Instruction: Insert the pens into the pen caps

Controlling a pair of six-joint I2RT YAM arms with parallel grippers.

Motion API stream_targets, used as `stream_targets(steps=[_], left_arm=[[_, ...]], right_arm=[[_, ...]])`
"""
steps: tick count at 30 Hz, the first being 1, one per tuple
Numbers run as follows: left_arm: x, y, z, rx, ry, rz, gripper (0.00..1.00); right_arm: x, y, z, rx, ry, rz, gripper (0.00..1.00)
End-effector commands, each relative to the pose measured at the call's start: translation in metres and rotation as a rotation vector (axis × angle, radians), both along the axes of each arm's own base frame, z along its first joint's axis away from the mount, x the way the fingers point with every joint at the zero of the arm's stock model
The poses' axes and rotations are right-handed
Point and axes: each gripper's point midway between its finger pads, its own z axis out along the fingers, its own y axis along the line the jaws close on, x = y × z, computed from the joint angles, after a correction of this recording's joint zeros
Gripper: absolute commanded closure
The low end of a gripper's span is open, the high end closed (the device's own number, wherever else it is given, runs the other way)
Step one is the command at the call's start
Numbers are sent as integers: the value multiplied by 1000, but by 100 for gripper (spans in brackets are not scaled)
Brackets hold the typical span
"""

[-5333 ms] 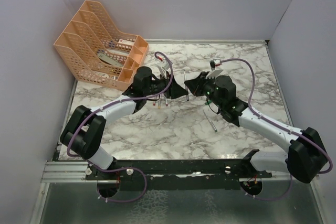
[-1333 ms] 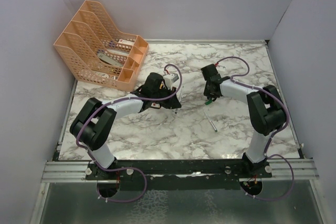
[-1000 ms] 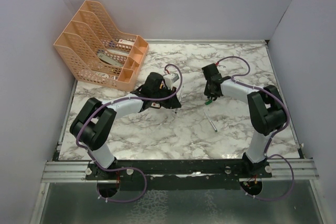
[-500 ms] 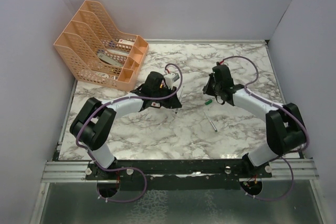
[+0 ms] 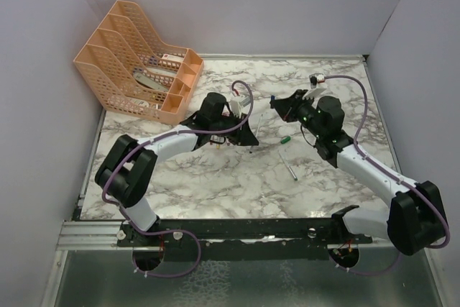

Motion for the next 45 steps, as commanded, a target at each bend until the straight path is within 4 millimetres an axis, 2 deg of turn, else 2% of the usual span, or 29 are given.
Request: stream_targets(steps=[1, 10, 15, 23, 35, 45], left_arm=[[-14, -17, 48, -115, -68, -107, 100], [-23, -24, 70, -191, -89, -126, 100], [-20, -24, 77, -209, -100, -101, 100], [-21, -27, 75, -213, -88, -106, 100], [-24, -28, 71, -206, -85, -109, 100], [-18, -30, 71, -206, -89, -94, 100]], right_arm=[[-11, 13, 43, 68, -168, 103, 99], [-18, 14, 45, 89, -193, 122, 99], [-21, 13, 43, 94, -193, 122, 99], [-26, 6, 44, 134, -201, 89, 99], [-18, 3, 59, 177, -229, 44, 99], [-21, 7, 47, 168, -196, 60, 99]])
